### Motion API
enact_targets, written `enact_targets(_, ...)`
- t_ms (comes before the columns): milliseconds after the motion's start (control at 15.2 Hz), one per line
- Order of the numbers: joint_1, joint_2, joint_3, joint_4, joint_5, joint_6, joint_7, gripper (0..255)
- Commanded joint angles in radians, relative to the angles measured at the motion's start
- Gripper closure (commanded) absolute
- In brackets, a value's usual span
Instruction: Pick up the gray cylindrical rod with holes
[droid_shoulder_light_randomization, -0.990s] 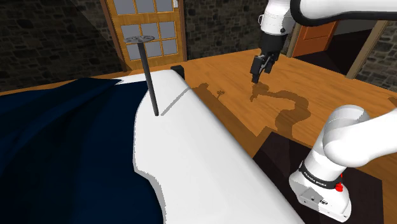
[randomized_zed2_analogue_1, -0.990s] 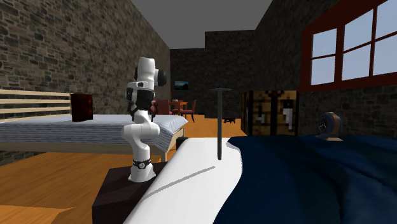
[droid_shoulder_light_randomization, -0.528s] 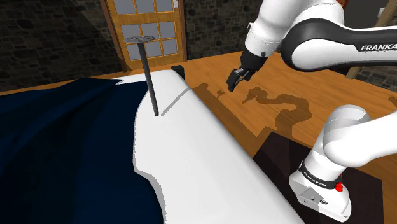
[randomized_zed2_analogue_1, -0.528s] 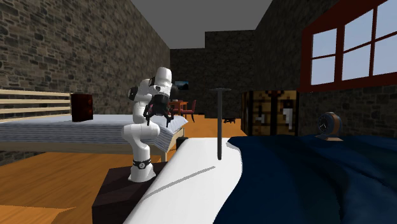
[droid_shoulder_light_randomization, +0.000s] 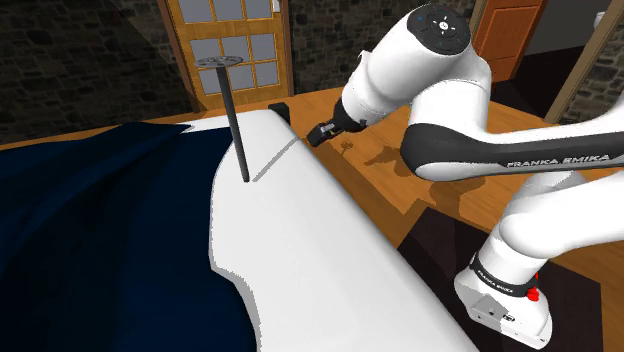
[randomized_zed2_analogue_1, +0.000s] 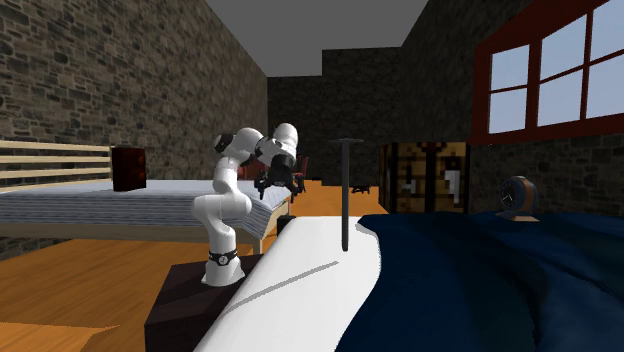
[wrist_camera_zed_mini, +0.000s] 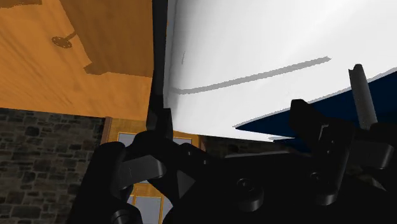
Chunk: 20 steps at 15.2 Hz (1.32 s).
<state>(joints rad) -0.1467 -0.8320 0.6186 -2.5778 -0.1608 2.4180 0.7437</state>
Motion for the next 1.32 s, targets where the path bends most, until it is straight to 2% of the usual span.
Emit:
enact_targets(0, -0.088, 0.015, 0.107, 0.018, -0.048, 0.091, 0.110, 0)
enact_targets(264, -0.317, -0.003, 0.343, 0.092, -0.139, 0.218, 0.323, 0)
enact_targets(528, -0.555, -0.101, 0.551, 0.202, -0.186, 0.295, 0.510, 0)
enact_targets(726, -0.709, -0.213, 0.659, 0.304, -0.192, 0.318, 0.627, 0)
enact_targets(924, -0.842, -0.337, 0.724, 0.422, -0.185, 0.310, 0.730, 0)
enact_targets(990, -0.883, -0.379, 0.737, 0.466, -0.182, 0.301, 0.762, 0)
enact_targets(1254, -0.890, -0.406, 0.758, 0.455, -0.176, 0.310, 0.790, 0)
